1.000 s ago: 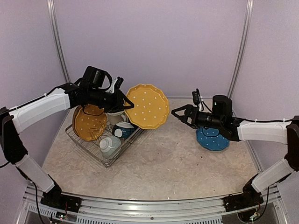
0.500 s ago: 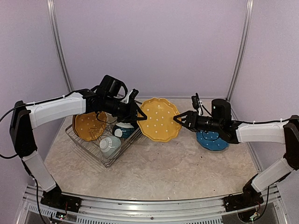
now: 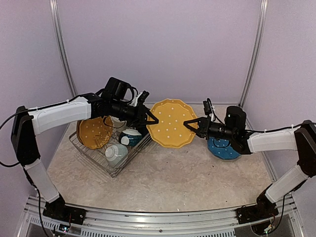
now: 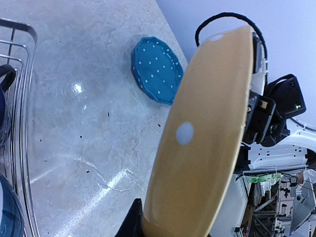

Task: Unload the mixed dishes from the dish rack
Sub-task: Pass from the left arm to the right, then place the plate with another plate.

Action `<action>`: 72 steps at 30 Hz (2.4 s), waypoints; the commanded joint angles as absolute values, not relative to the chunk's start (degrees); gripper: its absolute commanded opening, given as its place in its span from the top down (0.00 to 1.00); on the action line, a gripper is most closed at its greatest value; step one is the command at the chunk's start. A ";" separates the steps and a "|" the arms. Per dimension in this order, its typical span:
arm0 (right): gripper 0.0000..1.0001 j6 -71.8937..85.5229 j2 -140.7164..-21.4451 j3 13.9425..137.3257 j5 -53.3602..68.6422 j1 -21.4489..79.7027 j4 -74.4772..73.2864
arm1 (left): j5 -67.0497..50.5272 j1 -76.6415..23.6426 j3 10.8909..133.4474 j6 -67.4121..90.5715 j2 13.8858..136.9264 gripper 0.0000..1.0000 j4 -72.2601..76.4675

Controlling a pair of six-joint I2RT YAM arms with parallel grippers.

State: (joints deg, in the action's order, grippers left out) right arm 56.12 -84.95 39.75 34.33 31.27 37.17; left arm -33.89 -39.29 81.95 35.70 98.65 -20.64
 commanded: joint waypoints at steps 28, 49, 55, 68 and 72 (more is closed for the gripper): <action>1.00 31.36 -66.79 32.01 46.03 -16.17 -4.75 | -29.08 -35.51 86.47 31.20 93.46 0.01 -26.64; 1.00 23.15 -86.74 38.83 51.30 -19.48 -3.05 | -26.70 -35.51 87.09 29.01 92.35 0.01 -30.10; 0.93 20.24 -90.22 41.55 49.41 -19.43 -5.89 | -26.10 -35.51 86.70 28.41 92.13 0.01 -30.56; 0.43 19.22 -88.72 41.57 42.06 -18.63 -7.64 | -21.40 -30.80 85.38 27.67 88.04 0.01 -36.36; 0.27 15.87 -84.99 43.00 29.69 -16.92 -14.71 | -18.26 -26.50 85.59 26.40 85.53 0.01 -42.15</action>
State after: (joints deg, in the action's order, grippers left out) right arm 19.97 -89.34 40.82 41.87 -18.41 -8.51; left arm -22.74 -29.98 85.78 28.67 88.68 -35.00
